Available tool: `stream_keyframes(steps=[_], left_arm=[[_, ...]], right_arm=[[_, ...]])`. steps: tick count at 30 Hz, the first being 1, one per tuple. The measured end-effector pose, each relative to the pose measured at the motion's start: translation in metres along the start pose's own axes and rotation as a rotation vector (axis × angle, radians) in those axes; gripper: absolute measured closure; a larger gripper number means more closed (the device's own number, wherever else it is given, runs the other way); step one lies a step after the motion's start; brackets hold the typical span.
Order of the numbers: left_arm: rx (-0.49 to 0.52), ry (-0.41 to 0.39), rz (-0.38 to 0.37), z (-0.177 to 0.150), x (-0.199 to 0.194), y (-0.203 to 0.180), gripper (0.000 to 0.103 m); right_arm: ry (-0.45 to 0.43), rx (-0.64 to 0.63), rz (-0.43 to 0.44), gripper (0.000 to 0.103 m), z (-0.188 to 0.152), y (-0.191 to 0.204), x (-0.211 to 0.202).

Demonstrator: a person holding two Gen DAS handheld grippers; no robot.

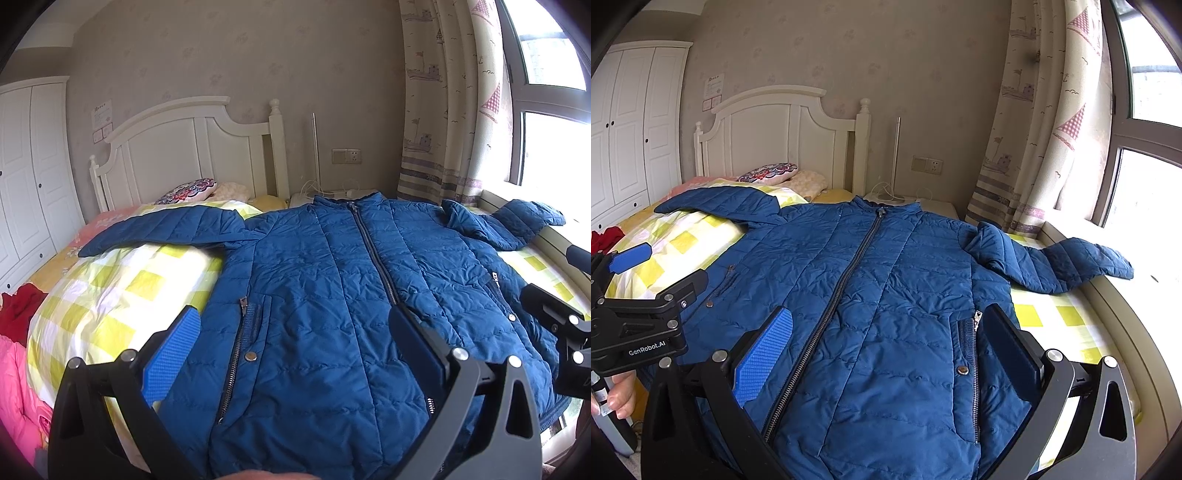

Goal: Fold large clothes

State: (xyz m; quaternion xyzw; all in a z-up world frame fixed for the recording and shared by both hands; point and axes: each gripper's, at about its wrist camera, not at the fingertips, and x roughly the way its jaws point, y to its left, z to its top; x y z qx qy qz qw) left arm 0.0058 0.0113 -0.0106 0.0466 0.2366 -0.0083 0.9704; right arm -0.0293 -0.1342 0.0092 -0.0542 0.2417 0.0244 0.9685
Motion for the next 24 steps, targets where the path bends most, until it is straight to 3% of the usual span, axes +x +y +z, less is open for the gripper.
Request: stream_keyframes(steps=[24], left_arm=[[0.001,0.0,0.004,-0.0005,-0.0002,0.0018,0.002]], right_arm=[[0.011,0.002,0.01,0.004,0.0014,0.0007,0.0002]])
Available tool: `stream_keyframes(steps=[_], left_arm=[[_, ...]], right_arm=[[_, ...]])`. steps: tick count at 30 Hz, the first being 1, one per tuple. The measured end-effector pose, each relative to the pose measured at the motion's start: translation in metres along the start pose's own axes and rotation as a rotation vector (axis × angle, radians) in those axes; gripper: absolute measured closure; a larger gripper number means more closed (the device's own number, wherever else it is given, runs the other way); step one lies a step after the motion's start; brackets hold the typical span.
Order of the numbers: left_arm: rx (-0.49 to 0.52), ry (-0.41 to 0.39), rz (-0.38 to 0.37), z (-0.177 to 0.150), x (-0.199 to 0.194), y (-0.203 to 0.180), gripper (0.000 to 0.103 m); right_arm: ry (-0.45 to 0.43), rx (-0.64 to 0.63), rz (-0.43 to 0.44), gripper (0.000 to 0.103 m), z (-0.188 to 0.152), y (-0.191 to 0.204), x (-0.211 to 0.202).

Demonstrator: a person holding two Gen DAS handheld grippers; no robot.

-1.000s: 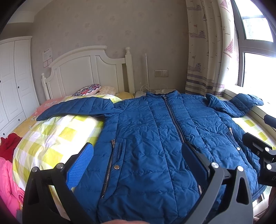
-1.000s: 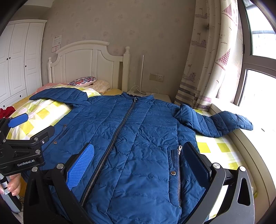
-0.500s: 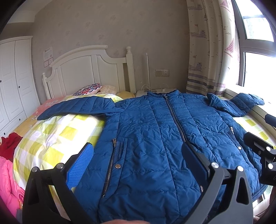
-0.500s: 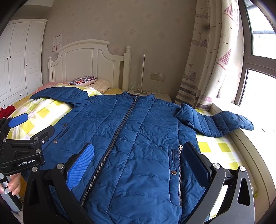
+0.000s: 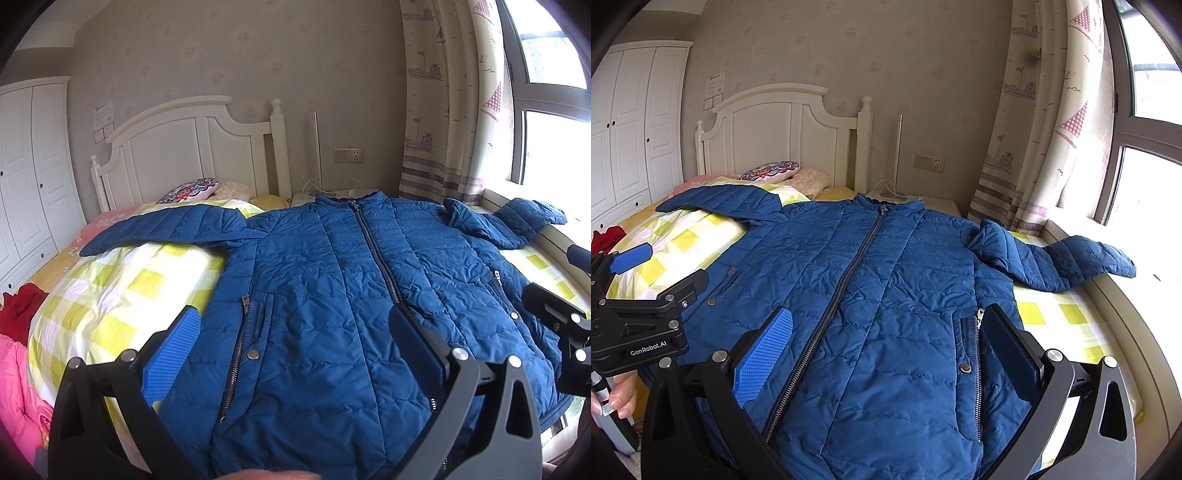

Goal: Fold large clothes

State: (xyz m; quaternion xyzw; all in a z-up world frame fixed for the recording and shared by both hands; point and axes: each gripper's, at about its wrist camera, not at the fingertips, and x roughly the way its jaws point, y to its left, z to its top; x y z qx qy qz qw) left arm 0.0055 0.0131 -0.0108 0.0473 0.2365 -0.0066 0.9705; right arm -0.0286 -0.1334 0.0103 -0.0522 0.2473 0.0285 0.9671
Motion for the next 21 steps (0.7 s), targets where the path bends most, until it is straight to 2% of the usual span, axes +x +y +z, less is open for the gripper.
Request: stream_keyframes(steps=[21], left_arm=[[0.008,-0.006,0.007,-0.0012,-0.0012,0.0008,0.002]], right_arm=[[0.003,0.0,0.002,0.004,-0.0013,0.0016,0.0011]])
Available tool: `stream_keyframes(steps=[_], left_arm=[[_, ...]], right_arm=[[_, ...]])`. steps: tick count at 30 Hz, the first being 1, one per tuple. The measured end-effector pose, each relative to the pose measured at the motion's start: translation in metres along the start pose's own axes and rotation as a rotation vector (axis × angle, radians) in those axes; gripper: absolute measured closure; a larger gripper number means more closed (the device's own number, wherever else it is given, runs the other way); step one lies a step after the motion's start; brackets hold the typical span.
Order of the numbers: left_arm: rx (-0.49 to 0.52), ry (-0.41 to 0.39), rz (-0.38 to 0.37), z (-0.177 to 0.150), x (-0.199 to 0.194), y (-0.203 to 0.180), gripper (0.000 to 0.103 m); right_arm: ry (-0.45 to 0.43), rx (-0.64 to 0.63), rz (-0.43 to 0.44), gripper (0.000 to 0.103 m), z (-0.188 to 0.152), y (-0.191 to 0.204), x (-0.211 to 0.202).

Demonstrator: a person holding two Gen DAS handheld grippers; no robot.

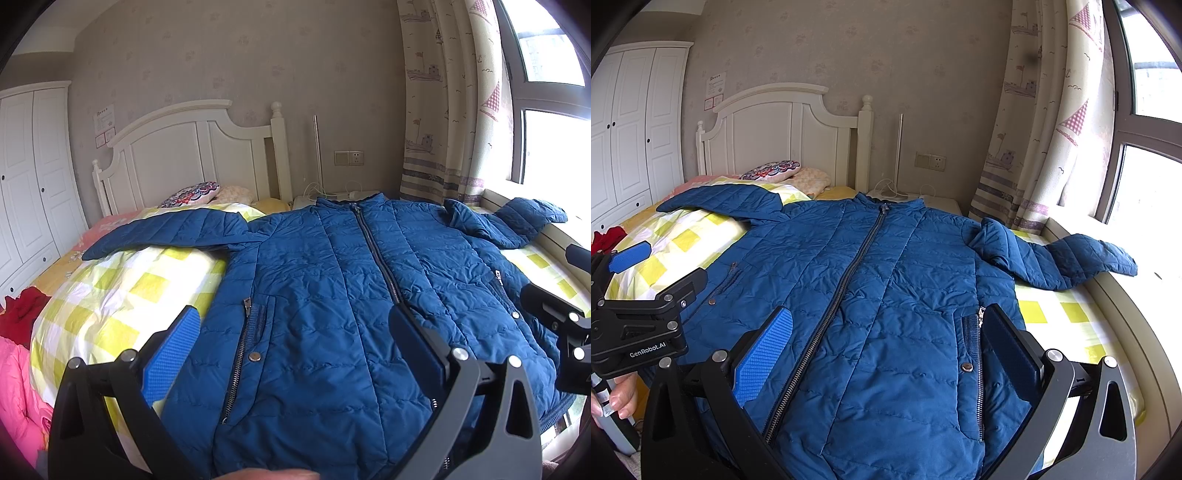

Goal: Fold large clothes

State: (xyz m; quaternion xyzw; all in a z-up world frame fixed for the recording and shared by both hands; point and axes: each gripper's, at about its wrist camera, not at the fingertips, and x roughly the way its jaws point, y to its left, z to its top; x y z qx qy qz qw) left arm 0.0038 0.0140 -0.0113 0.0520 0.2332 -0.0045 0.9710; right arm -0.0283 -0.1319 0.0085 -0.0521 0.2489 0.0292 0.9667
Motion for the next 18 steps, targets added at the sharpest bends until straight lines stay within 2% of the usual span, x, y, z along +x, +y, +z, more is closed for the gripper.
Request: stream_keyframes(steps=[7,13,18], left_arm=[[0.009,0.039,0.004,-0.005,0.013,-0.003,0.002],[0.026,0.106,-0.035,-0.005,0.046,-0.008,0.002],[0.225,0.165,-0.014,0.012,0.103,-0.034,0.002]], right_arm=[[0.036,0.027,0.001,0.004,-0.005,-0.008,0.014],[0.078,0.058,-0.02,0.004,-0.011,-0.031,0.041],[0.188,0.169,-0.076,0.004,-0.016,-0.087,0.079]])
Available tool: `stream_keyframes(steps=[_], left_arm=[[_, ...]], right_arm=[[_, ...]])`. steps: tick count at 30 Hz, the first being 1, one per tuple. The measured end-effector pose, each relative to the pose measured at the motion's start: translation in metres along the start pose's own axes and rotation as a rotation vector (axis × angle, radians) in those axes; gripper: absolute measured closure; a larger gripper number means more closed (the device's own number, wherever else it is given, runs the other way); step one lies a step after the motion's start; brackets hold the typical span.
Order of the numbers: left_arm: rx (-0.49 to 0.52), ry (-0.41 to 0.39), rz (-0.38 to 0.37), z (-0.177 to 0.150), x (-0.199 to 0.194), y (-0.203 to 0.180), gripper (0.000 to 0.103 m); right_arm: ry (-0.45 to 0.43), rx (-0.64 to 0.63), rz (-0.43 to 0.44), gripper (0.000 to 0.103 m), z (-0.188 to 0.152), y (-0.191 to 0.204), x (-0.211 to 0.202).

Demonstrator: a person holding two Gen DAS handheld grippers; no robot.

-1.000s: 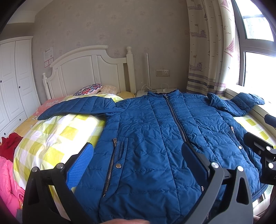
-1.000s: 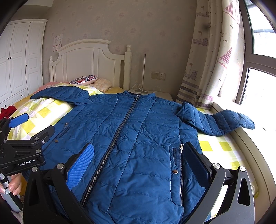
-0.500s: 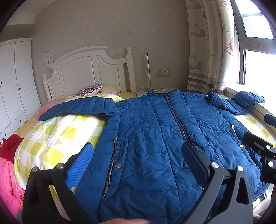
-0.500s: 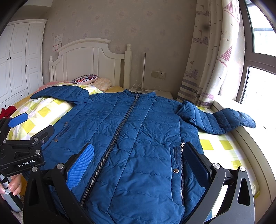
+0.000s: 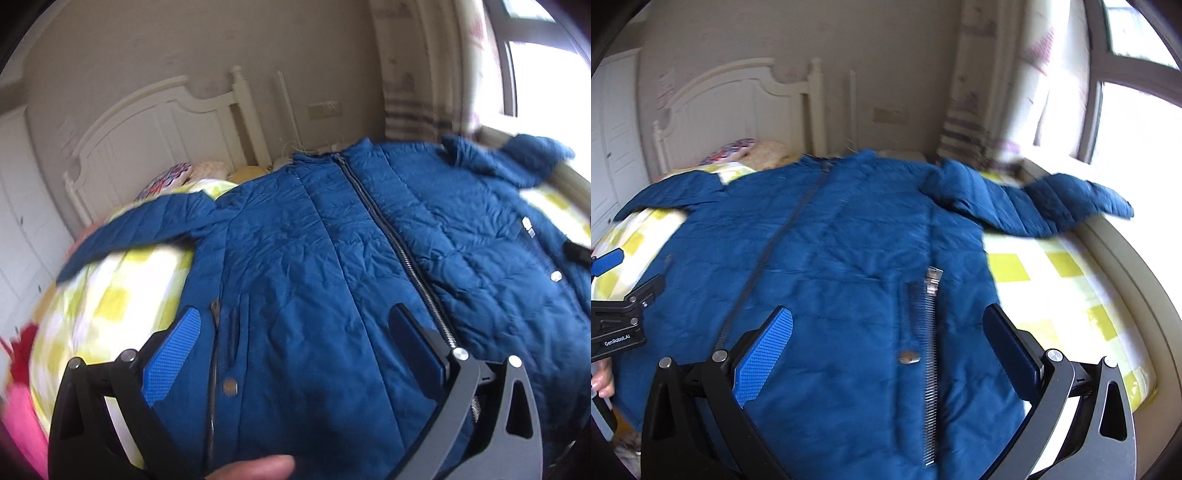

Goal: Fold large clothes

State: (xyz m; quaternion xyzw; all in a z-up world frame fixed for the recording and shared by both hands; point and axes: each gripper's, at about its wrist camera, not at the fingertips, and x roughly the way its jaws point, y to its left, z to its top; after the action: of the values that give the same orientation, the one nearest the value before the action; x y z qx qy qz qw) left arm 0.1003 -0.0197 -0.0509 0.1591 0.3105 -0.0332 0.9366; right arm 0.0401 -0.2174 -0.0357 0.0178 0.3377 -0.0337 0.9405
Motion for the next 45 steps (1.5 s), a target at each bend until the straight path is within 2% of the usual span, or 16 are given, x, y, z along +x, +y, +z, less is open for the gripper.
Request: stream_keyframes(steps=[4,7,10,16,20,22,24,25,28,32,34,37,40,41,42,45], left_arm=[[0.043,0.035,-0.009,0.039,0.049,-0.003,0.002],[-0.021,0.127,-0.121,0.067,0.095,0.002,0.002],[-0.109,0.149,-0.141,0.081,0.133,0.01,0.002],[-0.085,0.175,-0.083,0.085,0.186,0.008,0.002],[-0.171,0.239,-0.219,0.074,0.202,0.025,0.002],[-0.209,0.24,-0.257,0.07,0.206,0.033,0.002],[-0.214,0.236,-0.262,0.069,0.207,0.033,0.002],[-0.209,0.238,-0.258,0.069,0.207,0.032,0.002],[-0.199,0.241,-0.249,0.068,0.207,0.029,0.002],[-0.213,0.238,-0.262,0.07,0.205,0.028,0.002],[-0.226,0.234,-0.274,0.069,0.204,0.031,0.002],[-0.265,0.218,-0.302,0.066,0.201,0.038,0.002],[-0.361,0.194,-0.327,0.062,0.199,0.056,0.002],[-0.394,0.186,-0.344,0.059,0.199,0.061,0.002],[-0.422,0.177,-0.365,0.058,0.199,0.066,0.002],[-0.453,0.165,-0.389,0.058,0.198,0.07,0.002]], right_arm=[[0.078,0.178,-0.054,0.004,0.014,-0.066,0.036],[0.105,0.264,-0.126,0.004,0.024,-0.111,0.066],[0.109,0.397,-0.144,0.004,0.042,-0.155,0.095],[0.078,0.536,-0.286,0.004,0.093,-0.225,0.156],[0.053,0.593,-0.353,0.005,0.107,-0.252,0.181],[0.04,0.592,-0.372,0.036,0.111,-0.252,0.183],[-0.006,0.582,-0.394,0.05,0.121,-0.25,0.183],[-0.056,0.56,-0.424,0.058,0.127,-0.242,0.176],[-0.159,0.418,-0.433,0.064,0.156,-0.197,0.162],[-0.243,0.161,-0.265,0.064,0.196,-0.097,0.157],[-0.238,0.012,-0.158,0.064,0.205,-0.037,0.163],[-0.151,-0.211,-0.013,0.063,0.193,0.054,0.186],[0.079,-0.383,0.032,0.061,0.155,0.115,0.233],[0.151,-0.421,0.049,0.061,0.135,0.12,0.243],[0.125,-0.435,0.042,0.059,0.129,0.12,0.243],[0.206,-0.368,0.111,0.052,0.137,0.1,0.237]])
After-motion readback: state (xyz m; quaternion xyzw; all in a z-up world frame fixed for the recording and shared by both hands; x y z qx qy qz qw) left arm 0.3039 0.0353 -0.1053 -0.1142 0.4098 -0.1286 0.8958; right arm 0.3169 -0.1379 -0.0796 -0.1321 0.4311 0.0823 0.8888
